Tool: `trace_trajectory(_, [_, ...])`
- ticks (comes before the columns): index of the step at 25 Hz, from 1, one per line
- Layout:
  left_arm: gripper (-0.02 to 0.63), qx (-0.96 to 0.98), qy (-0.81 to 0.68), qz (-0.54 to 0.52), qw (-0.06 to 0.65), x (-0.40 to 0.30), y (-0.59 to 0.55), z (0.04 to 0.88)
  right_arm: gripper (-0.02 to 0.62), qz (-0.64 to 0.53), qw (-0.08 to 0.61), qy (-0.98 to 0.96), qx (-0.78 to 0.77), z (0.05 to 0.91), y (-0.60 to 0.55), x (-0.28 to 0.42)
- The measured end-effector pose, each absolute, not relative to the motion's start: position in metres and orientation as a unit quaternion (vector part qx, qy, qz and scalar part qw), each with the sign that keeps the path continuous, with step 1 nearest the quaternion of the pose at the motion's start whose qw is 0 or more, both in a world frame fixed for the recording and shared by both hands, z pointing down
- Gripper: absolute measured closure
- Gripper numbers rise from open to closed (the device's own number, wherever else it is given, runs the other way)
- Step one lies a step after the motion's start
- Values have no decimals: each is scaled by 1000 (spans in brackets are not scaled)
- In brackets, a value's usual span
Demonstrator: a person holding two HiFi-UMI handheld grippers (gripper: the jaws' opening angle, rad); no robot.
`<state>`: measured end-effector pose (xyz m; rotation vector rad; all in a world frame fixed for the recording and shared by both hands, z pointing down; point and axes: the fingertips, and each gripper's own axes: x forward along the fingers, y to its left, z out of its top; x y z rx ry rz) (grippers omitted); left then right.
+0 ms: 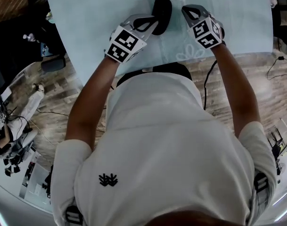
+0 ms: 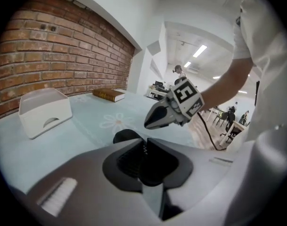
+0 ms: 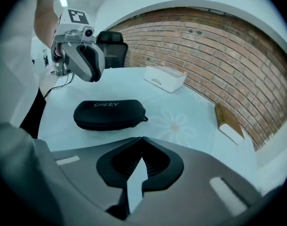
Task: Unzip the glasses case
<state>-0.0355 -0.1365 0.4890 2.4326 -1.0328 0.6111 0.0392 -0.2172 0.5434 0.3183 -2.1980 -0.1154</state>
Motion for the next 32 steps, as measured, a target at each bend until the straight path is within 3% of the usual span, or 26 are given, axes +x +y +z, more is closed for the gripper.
trace_trajectory(13, [551, 890, -369, 165, 210, -86, -45, 430, 595, 103, 347, -886, 288, 486, -63, 73])
trace_trajectory(18, [551, 888, -367, 188, 204, -96, 3, 414, 595, 138, 326, -881, 313, 469, -7, 75])
trace_trajectory(32, [551, 892, -360, 170, 215, -119, 93, 401, 595, 143, 291, -885, 335, 432, 87, 56])
